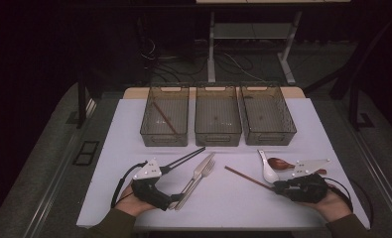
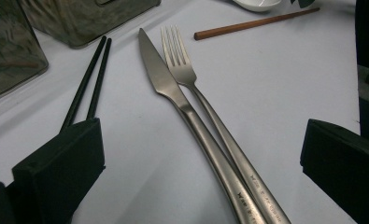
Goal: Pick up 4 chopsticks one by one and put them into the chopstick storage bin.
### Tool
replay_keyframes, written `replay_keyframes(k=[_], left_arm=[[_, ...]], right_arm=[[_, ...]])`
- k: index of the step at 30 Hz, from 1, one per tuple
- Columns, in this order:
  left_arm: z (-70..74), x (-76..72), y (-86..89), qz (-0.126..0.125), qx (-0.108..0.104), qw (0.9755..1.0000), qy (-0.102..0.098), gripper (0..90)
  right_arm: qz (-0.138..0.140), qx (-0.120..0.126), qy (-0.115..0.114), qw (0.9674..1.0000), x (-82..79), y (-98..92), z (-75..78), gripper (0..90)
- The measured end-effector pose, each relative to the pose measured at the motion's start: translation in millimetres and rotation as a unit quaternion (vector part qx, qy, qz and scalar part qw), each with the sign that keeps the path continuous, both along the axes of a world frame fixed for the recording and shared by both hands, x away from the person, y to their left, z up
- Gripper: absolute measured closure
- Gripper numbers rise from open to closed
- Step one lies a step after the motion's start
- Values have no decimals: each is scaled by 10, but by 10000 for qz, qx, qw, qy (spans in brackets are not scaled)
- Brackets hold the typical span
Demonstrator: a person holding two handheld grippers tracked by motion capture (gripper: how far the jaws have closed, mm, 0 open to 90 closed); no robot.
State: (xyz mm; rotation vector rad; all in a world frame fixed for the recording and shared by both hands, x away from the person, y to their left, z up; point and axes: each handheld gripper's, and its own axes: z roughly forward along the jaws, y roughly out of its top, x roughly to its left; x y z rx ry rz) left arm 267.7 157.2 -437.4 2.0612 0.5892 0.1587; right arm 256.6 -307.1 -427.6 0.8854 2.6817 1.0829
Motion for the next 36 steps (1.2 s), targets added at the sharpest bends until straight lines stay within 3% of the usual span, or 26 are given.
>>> replay_keyframes(k=[12, 36], left_arm=[[0, -1, 1, -7, 11, 10000, 5, 0], [1, -7, -11, -28, 0, 10000, 11, 0]], right_arm=[[72, -341, 51, 9994, 45, 17, -89, 794], [268, -387, -46, 9989, 90, 200, -154, 825]])
